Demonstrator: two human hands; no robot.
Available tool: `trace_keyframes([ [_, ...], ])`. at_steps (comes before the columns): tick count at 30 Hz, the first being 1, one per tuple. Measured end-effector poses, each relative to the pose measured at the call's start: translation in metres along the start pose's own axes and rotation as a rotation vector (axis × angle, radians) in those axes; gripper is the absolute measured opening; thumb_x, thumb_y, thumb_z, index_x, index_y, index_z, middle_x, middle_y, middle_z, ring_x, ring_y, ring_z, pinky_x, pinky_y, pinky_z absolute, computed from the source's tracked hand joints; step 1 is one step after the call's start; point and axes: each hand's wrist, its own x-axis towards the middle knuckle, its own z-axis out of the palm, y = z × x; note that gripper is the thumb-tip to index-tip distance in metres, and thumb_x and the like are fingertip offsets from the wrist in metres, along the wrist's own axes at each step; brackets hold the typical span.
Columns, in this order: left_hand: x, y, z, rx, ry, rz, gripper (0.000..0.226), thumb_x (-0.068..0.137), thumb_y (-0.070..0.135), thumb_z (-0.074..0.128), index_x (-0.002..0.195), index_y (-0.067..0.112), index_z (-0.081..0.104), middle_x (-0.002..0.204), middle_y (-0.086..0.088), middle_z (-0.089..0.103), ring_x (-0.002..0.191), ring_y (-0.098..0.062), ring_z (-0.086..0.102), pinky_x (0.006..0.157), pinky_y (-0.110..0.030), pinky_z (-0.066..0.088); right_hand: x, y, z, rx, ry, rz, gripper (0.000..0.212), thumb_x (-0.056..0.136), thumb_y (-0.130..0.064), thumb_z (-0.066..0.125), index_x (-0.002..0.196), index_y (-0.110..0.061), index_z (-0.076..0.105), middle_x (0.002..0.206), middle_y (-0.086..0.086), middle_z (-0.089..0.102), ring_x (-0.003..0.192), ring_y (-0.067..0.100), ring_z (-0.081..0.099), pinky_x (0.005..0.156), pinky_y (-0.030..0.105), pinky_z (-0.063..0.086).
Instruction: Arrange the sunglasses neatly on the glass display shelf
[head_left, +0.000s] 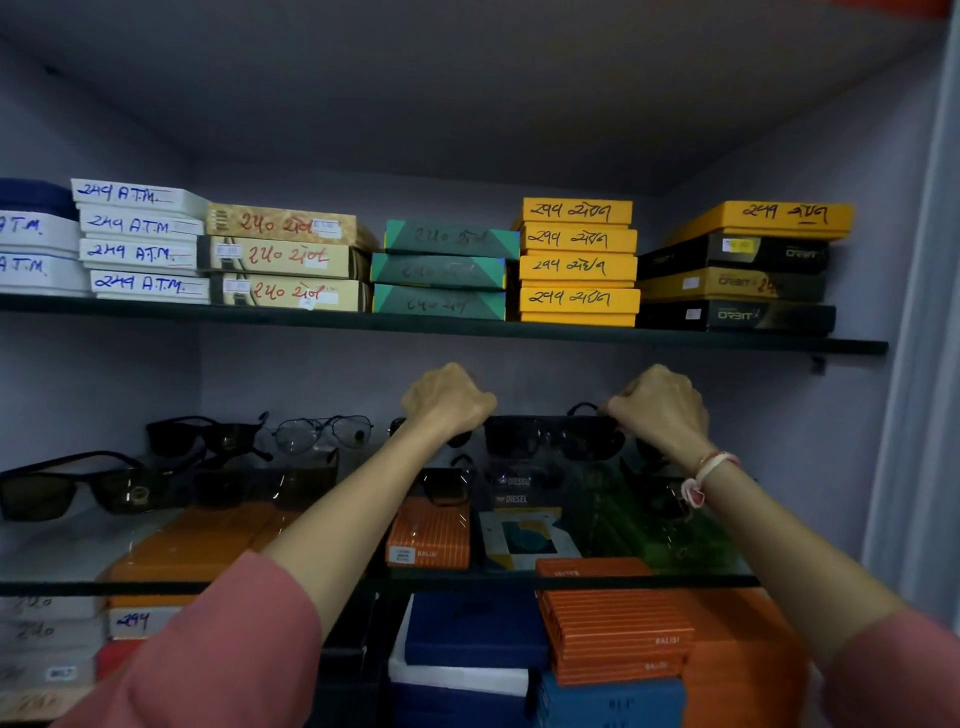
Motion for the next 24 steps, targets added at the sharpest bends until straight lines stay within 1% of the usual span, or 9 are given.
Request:
trace_keyframes([
  [3,0.007,0.000,0.016,0.015,-0.110,-0.036,0.029,0.082,0.021,0.055,0.055,0.015,0.047,0.060,0.000,0.049,0.067,-0.023,0.052,0.056,-0.027,0.036,0.001,0.010,0.006,-0.083,-0.102,0.024,0.032,0.075,-0.029,0.068,0.054,-0.012,0.051,0.072,0.011,0.060,0.073,0.031,0.063,0.061,0.030,0.041],
  [6,0.009,-0.003,0.031,0.037,-0.163,-0.063,0.030,0.084,0.026,0.056,0.057,0.015,0.045,0.063,0.000,0.050,0.067,-0.021,0.052,0.057,-0.028,0.037,-0.004,0.017,0.016,-0.143,-0.144,0.006,0.026,0.077,-0.034,0.068,0.069,-0.011,0.060,0.079,0.010,0.059,0.084,0.033,0.067,0.063,0.031,0.041],
  [8,0.009,-0.005,0.039,0.073,-0.166,-0.064,0.024,0.084,0.027,0.057,0.065,0.014,0.053,0.072,-0.003,0.057,0.071,-0.023,0.056,0.058,-0.027,0.038,-0.007,0.020,0.022,-0.179,-0.146,-0.017,0.020,0.078,-0.029,0.066,0.073,-0.011,0.060,0.083,0.011,0.061,0.085,0.033,0.067,0.063,0.031,0.043],
  [10,0.007,-0.006,0.046,0.104,-0.144,-0.060,0.018,0.084,0.028,0.059,0.080,0.011,0.065,0.089,-0.009,0.068,0.079,-0.026,0.061,0.063,-0.029,0.043,-0.009,0.023,0.028,-0.216,-0.148,-0.029,0.022,0.079,-0.024,0.065,0.066,-0.010,0.053,0.082,0.012,0.064,0.078,0.030,0.065,0.060,0.030,0.044],
  [13,0.007,-0.008,0.054,0.128,-0.125,-0.070,0.030,0.085,0.031,0.060,0.095,0.004,0.071,0.105,-0.012,0.072,0.091,-0.028,0.067,0.072,-0.033,0.050,-0.010,0.025,0.034,-0.256,-0.149,-0.040,0.023,0.080,-0.022,0.066,0.065,-0.008,0.055,0.076,0.010,0.061,0.067,0.027,0.059,0.058,0.030,0.044],
  [15,0.007,-0.009,0.056,0.140,-0.118,-0.064,0.038,0.084,0.035,0.061,0.100,0.002,0.071,0.107,-0.013,0.073,0.098,-0.029,0.068,0.074,-0.032,0.051,-0.010,0.026,0.037,-0.276,-0.143,-0.042,0.021,0.080,-0.023,0.068,0.071,-0.006,0.060,0.075,0.009,0.061,0.067,0.026,0.058,0.058,0.030,0.045],
  [19,0.007,-0.010,0.056,0.159,-0.129,-0.054,0.039,0.084,0.042,0.063,0.093,0.005,0.071,0.100,-0.011,0.073,0.091,-0.027,0.068,0.065,-0.030,0.046,-0.007,0.026,0.038,-0.314,-0.167,-0.043,0.030,0.083,-0.035,0.068,0.079,-0.005,0.067,0.082,0.010,0.069,0.077,0.029,0.068,0.064,0.033,0.053],
  [21,0.002,-0.010,0.048,0.144,-0.088,-0.031,0.045,0.084,0.052,0.060,0.082,0.008,0.069,0.094,-0.010,0.071,0.086,-0.027,0.067,0.063,-0.029,0.045,-0.008,0.024,0.035,-0.336,-0.170,-0.034,0.041,0.085,-0.046,0.064,0.077,-0.007,0.067,0.079,0.010,0.069,0.074,0.028,0.067,0.063,0.033,0.053],
  [24,-0.019,-0.018,0.034,0.141,0.126,0.063,0.053,0.087,0.059,0.051,0.096,0.011,0.072,0.099,-0.008,0.071,0.092,-0.029,0.067,0.065,-0.030,0.046,-0.022,0.020,0.020,-0.269,-0.095,-0.056,0.049,0.086,-0.054,0.059,0.077,-0.008,0.072,0.068,0.005,0.063,0.063,0.025,0.060,0.053,0.028,0.044],
])
